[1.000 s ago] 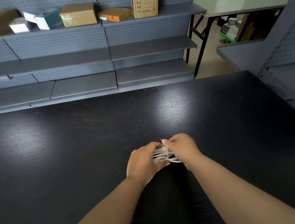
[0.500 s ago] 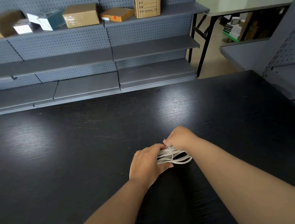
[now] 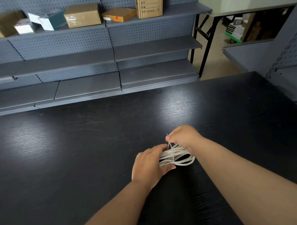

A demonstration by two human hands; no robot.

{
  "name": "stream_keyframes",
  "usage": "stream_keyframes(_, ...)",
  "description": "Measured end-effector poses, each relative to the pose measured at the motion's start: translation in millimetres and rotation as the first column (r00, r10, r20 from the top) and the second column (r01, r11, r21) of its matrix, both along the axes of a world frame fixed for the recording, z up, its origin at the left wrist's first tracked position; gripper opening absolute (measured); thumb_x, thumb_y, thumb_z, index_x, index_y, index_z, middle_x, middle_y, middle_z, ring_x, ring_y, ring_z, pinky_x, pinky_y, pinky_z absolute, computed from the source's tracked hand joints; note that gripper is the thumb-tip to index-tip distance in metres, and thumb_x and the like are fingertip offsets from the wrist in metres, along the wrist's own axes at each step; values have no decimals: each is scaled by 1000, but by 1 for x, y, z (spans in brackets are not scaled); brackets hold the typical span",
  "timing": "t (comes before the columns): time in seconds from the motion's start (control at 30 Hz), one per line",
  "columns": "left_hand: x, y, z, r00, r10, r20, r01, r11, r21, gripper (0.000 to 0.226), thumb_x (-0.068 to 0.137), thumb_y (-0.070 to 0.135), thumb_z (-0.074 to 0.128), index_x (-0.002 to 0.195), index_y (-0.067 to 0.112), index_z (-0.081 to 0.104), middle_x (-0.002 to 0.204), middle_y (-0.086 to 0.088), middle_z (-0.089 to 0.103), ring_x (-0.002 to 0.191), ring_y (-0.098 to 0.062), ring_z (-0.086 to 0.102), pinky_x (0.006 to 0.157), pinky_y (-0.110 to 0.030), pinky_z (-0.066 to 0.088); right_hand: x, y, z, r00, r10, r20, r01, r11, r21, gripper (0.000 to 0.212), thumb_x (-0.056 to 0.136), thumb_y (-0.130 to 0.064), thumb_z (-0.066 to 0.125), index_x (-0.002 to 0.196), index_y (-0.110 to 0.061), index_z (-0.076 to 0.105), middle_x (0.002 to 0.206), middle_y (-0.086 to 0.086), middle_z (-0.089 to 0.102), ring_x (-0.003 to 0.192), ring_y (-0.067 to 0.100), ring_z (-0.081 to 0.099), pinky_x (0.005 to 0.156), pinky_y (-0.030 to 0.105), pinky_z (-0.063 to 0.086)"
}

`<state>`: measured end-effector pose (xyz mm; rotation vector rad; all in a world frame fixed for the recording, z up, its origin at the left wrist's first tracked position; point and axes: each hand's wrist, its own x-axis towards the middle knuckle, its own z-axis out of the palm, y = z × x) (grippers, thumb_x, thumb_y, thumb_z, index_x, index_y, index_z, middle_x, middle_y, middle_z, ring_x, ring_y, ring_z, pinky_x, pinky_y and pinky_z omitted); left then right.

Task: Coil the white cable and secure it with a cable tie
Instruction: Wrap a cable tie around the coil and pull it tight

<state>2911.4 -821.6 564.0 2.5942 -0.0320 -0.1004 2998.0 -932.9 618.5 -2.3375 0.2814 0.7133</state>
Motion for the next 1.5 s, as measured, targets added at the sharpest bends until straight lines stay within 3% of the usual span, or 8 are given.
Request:
stream_keyframes(0.2,2,0,-4,1000,-8,4,8,1000,1,53,78,48,66,126,40,46,121,20,58,111,-4,52,94,-25,32,-1,-2,3,1000,-20,24,18,998,55,25,88,-20,63,108,-7,69,113,11,66,109,26,60,98,40,48)
stream_keyframes(0.37,2,0,-5,1000,-12,14,12,1000,-10,48,78,46,66,123,39,49,118,20,59,108,-4,53,92,-25,34,-3,-3,2,996,-66,59,58,990,132,21,89,-18,62,105,-9,70,111,10,67,106,25,61,96,38,50)
stream_keyframes(0.7,-1,1,-4,995,-57,80,56,998,9,32,82,46,63,113,38,59,107,17,61,99,-6,56,79,-23,30,-8,-4,0,983,-169,70,144,950,276,14,87,-15,65,97,-8,71,97,5,67,88,16,57,76,28,45)
stream_keyframes(0.87,-3,-1,-5,991,-87,101,78,993,90,33,86,48,55,117,35,56,111,15,59,103,-9,53,86,-26,30,-13,-3,0,981,-160,112,112,931,349,9,87,-15,65,91,-8,71,99,5,69,90,14,57,74,25,42)
stream_keyframes(1.0,-2,-2,-6,987,-129,99,120,988,98,37,88,45,55,121,28,54,114,12,60,105,-11,56,89,-26,36,-17,-4,-3,978,-176,107,118,906,407,13,89,-15,63,95,-7,70,99,4,68,90,13,57,60,19,40)
stream_keyframes(1.13,-1,-2,-8,992,-94,89,90,995,51,45,85,44,58,125,25,48,118,12,60,108,-10,56,94,-24,33,-17,-6,-3,974,-218,62,169,881,442,15,89,-15,62,98,-6,70,91,1,63,91,14,55,75,26,39)
stream_keyframes(1.27,-2,-2,-9,989,-85,121,81,996,36,48,84,43,61,124,24,43,117,12,62,106,-11,59,93,-25,37,-16,-7,-3,968,-250,27,210,864,457,15,89,-15,63,99,-7,69,78,-5,58,92,15,54,79,29,39)
stream_keyframes(1.5,-2,-2,-11,976,-107,188,98,994,55,53,80,40,67,124,31,40,113,8,66,102,-14,63,86,-33,47,-16,-7,-5,975,-216,39,177,878,444,15,90,-16,62,100,-8,69,92,-1,61,95,14,54,80,29,39)
